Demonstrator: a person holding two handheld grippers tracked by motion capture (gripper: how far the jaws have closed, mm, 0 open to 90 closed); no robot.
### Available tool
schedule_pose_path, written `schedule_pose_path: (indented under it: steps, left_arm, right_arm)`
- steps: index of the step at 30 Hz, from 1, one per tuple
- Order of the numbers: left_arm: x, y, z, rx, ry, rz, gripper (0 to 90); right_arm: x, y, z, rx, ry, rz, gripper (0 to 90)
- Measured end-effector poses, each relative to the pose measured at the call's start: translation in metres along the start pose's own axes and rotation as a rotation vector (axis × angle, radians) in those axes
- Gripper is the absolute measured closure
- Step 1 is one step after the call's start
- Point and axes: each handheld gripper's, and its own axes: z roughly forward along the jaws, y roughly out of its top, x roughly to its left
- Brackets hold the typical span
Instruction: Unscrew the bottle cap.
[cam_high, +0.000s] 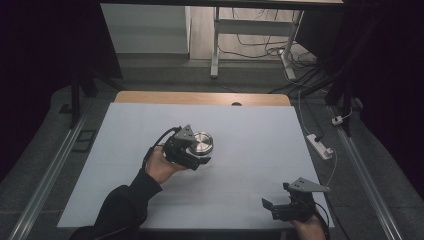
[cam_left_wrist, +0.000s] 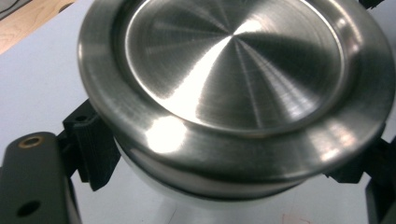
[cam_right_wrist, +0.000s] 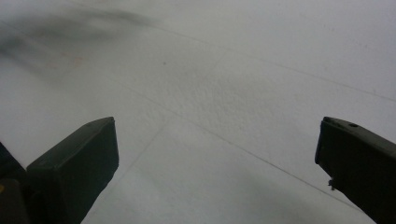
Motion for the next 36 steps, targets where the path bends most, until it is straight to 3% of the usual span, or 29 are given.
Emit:
schedule_pose_path:
  steps: [11, 19, 36]
  left_arm:
    - [0.000, -0.001, -0.003, -0.018, -0.018, -0.013, 15.3]
    - [0.001, -0.003, -0.006, -0.032, -0.033, -0.022, 15.3]
    - [-0.002, -0.007, -0.008, -0.041, -0.059, -0.006, 15.3]
  right_arm:
    - [0.008, 0.015, -0.001, -0.038, 0.048, -0.012, 0.0]
    - [0.020, 0.030, 0.005, -0.058, 0.065, -0.079, 0.0]
    - [0.040, 0.071, 0.025, -0.090, 0.186, -0.164, 0.0]
